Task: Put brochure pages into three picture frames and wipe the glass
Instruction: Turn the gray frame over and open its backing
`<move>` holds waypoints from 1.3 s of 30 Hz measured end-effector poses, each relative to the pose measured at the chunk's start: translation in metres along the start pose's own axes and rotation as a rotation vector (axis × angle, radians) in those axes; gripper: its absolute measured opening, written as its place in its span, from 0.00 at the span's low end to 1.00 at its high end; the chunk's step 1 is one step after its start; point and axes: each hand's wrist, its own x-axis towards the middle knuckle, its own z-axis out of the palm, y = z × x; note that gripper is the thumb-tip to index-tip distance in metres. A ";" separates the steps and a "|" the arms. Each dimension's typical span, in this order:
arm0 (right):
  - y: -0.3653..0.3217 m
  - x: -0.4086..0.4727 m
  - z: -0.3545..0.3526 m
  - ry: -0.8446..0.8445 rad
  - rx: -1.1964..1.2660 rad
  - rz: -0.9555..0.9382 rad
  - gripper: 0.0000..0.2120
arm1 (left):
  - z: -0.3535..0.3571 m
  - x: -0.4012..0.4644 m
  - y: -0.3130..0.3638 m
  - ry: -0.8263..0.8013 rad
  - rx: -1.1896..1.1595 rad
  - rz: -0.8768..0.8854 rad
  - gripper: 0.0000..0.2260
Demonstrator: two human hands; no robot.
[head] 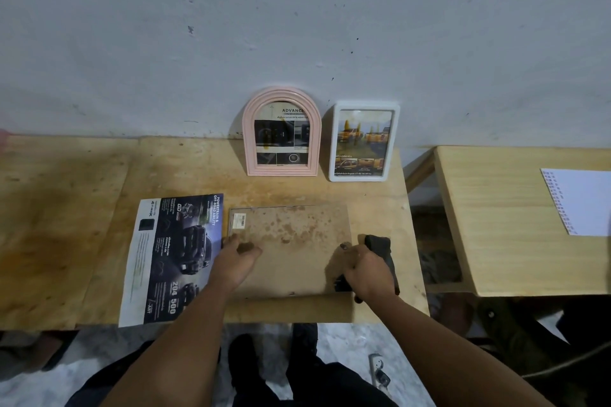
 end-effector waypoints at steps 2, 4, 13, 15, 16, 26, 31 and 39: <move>-0.009 0.000 -0.006 0.004 0.127 0.097 0.10 | -0.001 -0.001 0.000 -0.019 -0.006 0.001 0.37; -0.009 0.002 -0.009 0.019 0.238 0.163 0.10 | -0.003 -0.001 -0.001 -0.029 -0.023 0.003 0.38; -0.004 0.002 -0.003 0.078 0.459 0.245 0.18 | -0.006 -0.004 0.001 -0.025 -0.042 0.008 0.38; -0.002 -0.001 -0.001 0.090 0.478 0.243 0.19 | -0.005 -0.003 0.002 -0.026 -0.053 0.012 0.37; -0.003 -0.004 -0.002 0.094 0.490 0.243 0.19 | -0.005 -0.003 0.002 -0.026 -0.051 0.015 0.37; 0.003 0.008 -0.005 -0.009 0.857 0.415 0.09 | -0.005 -0.006 0.002 -0.033 -0.101 0.008 0.38; 0.003 0.012 -0.005 -0.022 0.898 0.437 0.05 | -0.004 -0.008 0.006 -0.035 -0.138 0.022 0.34; 0.001 0.019 -0.009 -0.091 0.732 0.360 0.05 | -0.004 -0.009 0.006 -0.016 -0.137 0.019 0.35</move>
